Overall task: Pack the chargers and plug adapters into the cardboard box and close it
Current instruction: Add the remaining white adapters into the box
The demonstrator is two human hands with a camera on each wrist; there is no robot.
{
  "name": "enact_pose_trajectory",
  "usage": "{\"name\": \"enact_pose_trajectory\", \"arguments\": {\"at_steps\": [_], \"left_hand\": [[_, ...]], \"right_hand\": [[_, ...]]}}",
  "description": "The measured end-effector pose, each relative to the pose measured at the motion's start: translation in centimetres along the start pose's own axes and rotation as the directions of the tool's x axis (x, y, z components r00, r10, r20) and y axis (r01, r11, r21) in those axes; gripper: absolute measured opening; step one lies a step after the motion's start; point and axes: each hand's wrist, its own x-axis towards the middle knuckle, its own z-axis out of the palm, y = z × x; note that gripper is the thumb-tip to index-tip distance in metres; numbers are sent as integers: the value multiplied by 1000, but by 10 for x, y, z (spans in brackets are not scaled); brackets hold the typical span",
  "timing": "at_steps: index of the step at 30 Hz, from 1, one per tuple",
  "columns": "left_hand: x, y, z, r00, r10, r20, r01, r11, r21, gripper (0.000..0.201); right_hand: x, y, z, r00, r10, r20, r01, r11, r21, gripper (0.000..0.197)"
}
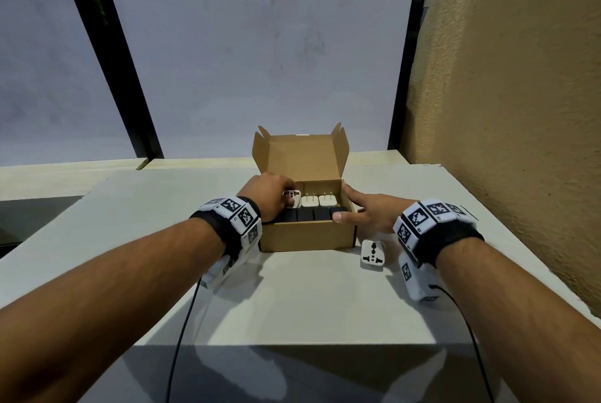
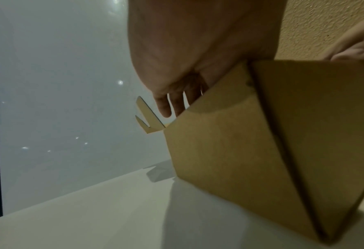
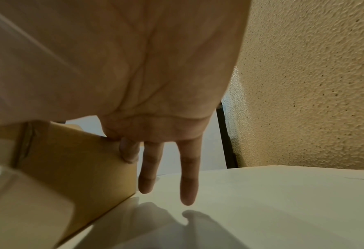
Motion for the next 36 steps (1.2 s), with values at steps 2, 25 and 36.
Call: {"name": "enact_pose_trajectory", "arguments": {"at_steps": [2, 25, 36], "left_hand": [[-1, 1, 2, 1000, 1, -4, -2, 1000, -12, 31], [-17, 0, 4, 992, -1, -126, -6, 999, -53, 55], [-46, -14, -2, 994, -10, -107, 7, 1000, -29, 54]], "right_hand": [[1, 0, -1, 1000, -5, 7, 5, 1000, 21, 92], [-11, -5, -4, 996, -81, 48, 80, 996, 35, 105], [-42, -12, -17, 998, -33, 47, 46, 946, -320, 46]]}}
